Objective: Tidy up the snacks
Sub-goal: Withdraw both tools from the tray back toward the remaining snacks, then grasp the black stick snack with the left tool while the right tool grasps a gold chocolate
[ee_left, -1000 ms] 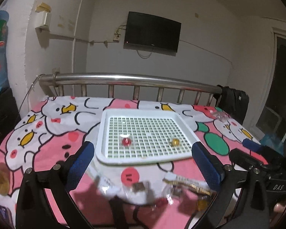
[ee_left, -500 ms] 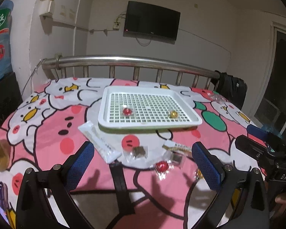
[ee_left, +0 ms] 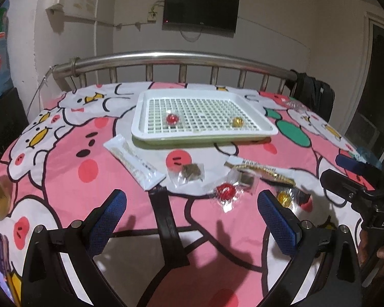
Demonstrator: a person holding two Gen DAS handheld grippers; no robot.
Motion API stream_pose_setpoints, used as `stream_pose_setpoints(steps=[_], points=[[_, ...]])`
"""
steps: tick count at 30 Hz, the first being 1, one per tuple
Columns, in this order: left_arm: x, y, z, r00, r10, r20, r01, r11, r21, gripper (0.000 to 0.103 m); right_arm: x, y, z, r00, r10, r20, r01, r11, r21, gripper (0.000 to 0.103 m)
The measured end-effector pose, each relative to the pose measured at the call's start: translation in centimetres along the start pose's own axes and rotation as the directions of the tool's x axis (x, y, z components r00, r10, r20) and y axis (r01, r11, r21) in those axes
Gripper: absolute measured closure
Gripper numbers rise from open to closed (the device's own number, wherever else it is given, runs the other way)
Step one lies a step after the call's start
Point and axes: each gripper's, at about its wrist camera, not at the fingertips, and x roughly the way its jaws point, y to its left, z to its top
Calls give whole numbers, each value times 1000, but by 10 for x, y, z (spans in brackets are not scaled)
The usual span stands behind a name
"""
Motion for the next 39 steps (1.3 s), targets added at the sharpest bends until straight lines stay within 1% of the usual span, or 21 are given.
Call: stream_pose_setpoints(steps=[7,10,13,16,18,20,25,29,30,31,32,35,38,39], points=[[13,2,-12,996,-11,-86,13,1000,24,0,11,-3,-11,997,13,-74,-14,1000,-8,0],[16,9,-17,994,2,-113,0,1000,14,0,15,-4,-17,994,26,-106,-28,999,-18,0],[23,19,-20,990,1,-143,-4,1000,-22,0,22,-3,-22,989,41,-143,-45,999,-22,0],[32,23,-21,985,1,-175,-8,999,-42,2,30,-3,-27,982,53,-179,-56,998,-17,6],[37,24,-22,982,1,-191,-9,999,-42,2,36,-4,-29,976,64,-207,-67,998,-11,14],[41,25,-22,980,4,-200,-13,999,-46,4,40,-4,-31,971,70,-229,-73,997,-8,17],[50,30,-22,974,2,-227,-16,998,-62,19,49,-4,-34,961,77,-265,-79,997,2,26],[60,33,-21,968,18,-249,-34,998,-61,26,55,-4,-31,962,60,-266,-64,998,-5,29],[61,34,-21,968,18,-252,-35,997,-64,31,57,-4,-29,962,52,-267,-57,998,-10,30],[62,34,-21,967,17,-254,-35,997,-66,33,60,-3,-28,963,46,-265,-52,999,-16,31],[62,34,-21,968,26,-248,-43,997,-62,35,62,-2,-26,963,40,-265,-48,999,-23,34],[63,35,-20,970,42,-241,-57,997,-56,43,69,4,-25,959,25,-282,-43,997,-57,49],[63,35,-21,970,68,-233,-79,996,-39,53,79,11,-31,949,11,-314,-41,995,-88,60],[64,34,-21,970,82,-229,-90,996,-25,60,77,15,-32,954,-9,-299,-27,993,-118,64]])
